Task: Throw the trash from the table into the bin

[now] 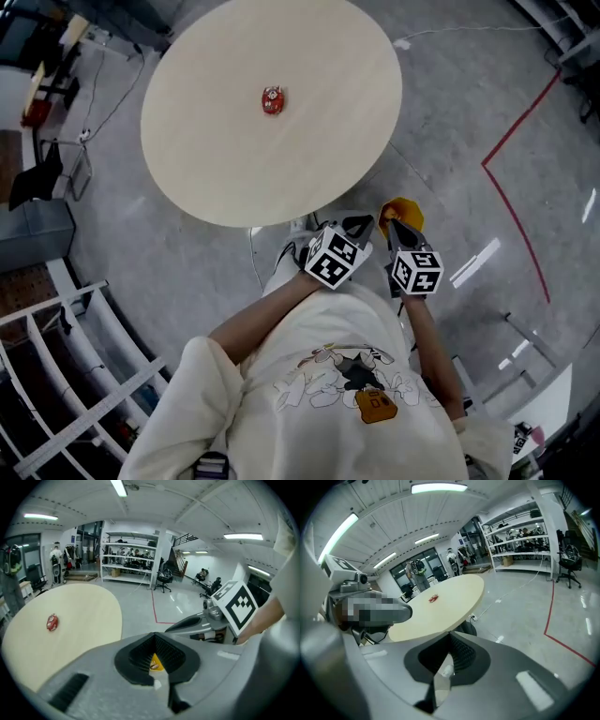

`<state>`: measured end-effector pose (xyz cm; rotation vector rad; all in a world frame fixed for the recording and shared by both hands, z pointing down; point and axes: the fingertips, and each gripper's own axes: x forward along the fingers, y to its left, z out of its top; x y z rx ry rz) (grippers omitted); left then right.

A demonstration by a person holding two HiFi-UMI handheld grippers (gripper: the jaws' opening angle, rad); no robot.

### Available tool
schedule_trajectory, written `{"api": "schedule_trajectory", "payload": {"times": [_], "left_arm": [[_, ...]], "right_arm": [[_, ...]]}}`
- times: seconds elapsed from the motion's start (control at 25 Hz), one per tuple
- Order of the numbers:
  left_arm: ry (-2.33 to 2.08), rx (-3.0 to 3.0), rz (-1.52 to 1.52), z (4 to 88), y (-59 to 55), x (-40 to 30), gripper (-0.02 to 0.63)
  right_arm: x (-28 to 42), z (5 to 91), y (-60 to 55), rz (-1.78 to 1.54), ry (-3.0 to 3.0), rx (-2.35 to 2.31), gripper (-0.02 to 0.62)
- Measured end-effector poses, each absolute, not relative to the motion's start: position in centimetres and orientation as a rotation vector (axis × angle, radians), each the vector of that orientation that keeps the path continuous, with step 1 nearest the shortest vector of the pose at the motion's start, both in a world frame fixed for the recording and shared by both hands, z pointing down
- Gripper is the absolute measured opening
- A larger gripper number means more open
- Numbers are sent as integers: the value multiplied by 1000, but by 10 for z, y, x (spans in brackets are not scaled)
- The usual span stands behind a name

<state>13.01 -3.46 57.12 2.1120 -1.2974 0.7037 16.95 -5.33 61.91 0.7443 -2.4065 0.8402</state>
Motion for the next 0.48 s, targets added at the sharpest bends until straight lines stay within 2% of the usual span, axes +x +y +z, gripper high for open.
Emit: {"api": "schedule_trajectory", "payload": {"times": [0.48], "left_arm": [[-1486, 2021, 526, 524, -9, 8, 6]], "right_arm": [[54, 552, -18, 759, -2492, 579, 5]]}}
